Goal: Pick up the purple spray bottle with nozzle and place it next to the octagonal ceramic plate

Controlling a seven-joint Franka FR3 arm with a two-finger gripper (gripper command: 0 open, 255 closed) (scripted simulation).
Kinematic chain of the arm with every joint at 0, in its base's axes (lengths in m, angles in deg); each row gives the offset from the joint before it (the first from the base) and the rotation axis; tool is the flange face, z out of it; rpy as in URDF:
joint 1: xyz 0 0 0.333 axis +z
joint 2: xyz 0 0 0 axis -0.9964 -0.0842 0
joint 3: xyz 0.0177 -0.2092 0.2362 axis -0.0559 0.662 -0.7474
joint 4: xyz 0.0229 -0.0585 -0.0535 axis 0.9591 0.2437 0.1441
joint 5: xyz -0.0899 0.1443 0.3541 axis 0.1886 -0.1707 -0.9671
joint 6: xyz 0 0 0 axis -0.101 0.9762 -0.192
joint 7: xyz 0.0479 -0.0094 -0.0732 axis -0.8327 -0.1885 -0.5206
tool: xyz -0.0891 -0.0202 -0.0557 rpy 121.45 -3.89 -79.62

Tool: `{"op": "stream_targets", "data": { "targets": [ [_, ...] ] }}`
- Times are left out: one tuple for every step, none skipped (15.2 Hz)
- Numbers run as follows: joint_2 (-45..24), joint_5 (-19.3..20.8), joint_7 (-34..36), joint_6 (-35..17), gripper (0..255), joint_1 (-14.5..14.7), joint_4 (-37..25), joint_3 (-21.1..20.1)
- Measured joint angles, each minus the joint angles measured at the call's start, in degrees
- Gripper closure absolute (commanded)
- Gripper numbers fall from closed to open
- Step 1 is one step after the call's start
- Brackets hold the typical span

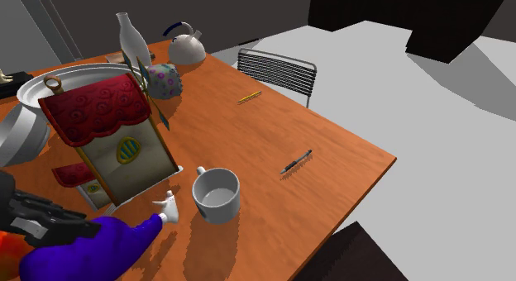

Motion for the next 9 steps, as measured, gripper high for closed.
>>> {"op": "stream_targets", "data": {
  "targets": [
    [-0.66, 0.68, 0.67, -0.68, 255, -0.1, 0.38, -0.11],
    [-1.38, 1.46, 1.41, -1.4, 255, -0.16, 0.53, -0.29],
    [-1.99, 2.09, 2.17, -1.98, 255, -0.13, 0.66, -0.52],
    [-2.77, 2.92, 2.77, -2.47, 255, -0.28, 0.75, -0.55],
    [-3.47, 3.67, 3.48, -2.95, 255, -0.4, 1.15, -0.55],
    [-4.1, 4.4, 4.27, -3.59, 255, -0.44, 1.69, -0.58],
    [-4.97, 5.29, 5.07, -3.97, 255, -0.49, 1.75, -0.61],
    [-5.81, 6.2, 5.88, -4.38, 255, -0.51, 1.84, -0.61],
    [-6.25, 6.67, 6.3, -4.58, 255, -0.51, 1.89, -0.59]
  ]
}}
